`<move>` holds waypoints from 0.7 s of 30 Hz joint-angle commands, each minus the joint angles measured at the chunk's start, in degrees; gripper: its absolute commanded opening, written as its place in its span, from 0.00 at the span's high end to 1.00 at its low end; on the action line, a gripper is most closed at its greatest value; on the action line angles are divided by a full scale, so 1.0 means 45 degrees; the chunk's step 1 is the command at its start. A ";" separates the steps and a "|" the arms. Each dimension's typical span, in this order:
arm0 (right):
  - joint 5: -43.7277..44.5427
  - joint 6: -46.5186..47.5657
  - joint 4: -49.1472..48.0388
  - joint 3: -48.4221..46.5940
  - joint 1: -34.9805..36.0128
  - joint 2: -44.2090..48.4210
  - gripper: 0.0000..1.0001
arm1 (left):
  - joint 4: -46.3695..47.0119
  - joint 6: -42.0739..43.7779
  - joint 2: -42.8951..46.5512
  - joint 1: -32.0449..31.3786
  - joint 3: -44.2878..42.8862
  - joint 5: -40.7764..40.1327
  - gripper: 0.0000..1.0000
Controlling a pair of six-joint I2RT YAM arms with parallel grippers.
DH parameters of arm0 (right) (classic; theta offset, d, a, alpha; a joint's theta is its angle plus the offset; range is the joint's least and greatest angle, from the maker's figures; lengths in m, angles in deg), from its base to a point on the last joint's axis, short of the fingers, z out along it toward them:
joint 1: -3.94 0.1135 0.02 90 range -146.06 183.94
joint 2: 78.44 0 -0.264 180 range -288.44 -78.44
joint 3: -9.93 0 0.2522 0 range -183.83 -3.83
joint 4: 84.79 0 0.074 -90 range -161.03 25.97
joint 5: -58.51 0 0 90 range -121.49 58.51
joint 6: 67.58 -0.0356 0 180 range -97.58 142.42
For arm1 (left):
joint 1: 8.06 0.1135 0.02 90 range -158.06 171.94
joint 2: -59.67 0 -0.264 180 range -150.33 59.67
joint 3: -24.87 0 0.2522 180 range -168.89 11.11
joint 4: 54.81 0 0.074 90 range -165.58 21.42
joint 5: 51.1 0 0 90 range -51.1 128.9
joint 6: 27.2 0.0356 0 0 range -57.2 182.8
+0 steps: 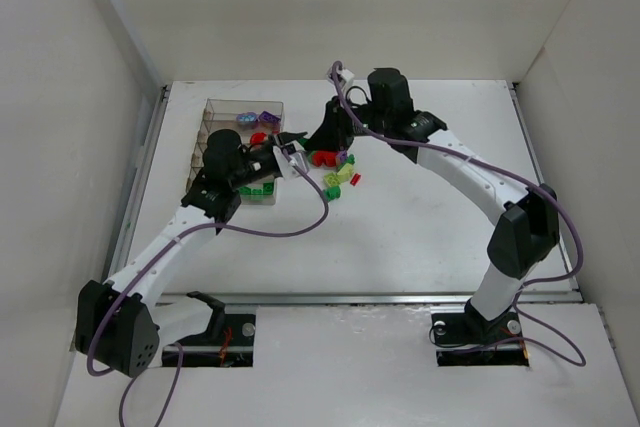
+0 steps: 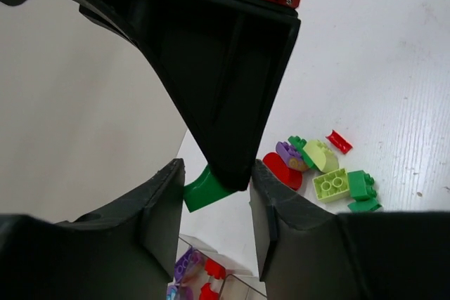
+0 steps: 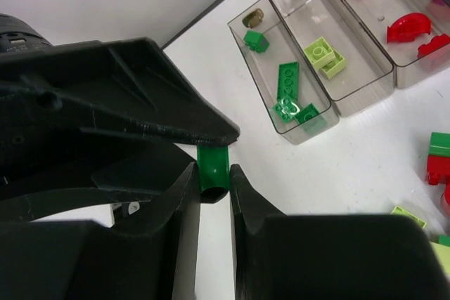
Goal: Sort the legos into containers by color
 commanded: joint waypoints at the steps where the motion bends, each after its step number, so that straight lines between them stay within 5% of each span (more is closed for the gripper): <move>1: -0.0555 -0.0063 -0.0588 -0.0539 0.0087 -0.0085 1.00 | 0.0680 0.0175 0.0083 -0.0069 -0.0229 0.0293 0.71; 12: -0.1179 -0.0063 -0.0588 -0.0656 0.0087 -0.0085 0.99 | -0.0394 0.1054 0.0083 -0.0069 -0.0229 0.0156 1.00; 15: -0.1454 -0.0354 -0.0588 -0.0773 -0.0204 -0.0201 0.62 | -0.0511 0.1308 0.0083 -0.0069 -0.0229 0.0156 1.00; 16: -0.1570 -0.0356 -0.0588 -0.0773 -0.0206 -0.0202 0.42 | -0.0666 0.1308 0.0083 -0.0069 -0.0229 0.0156 1.00; 21: -0.1571 -0.0979 -0.0588 -0.0773 -0.0597 -0.0319 0.00 | -0.1369 0.1308 0.0083 -0.0069 -0.0229 -0.0427 1.00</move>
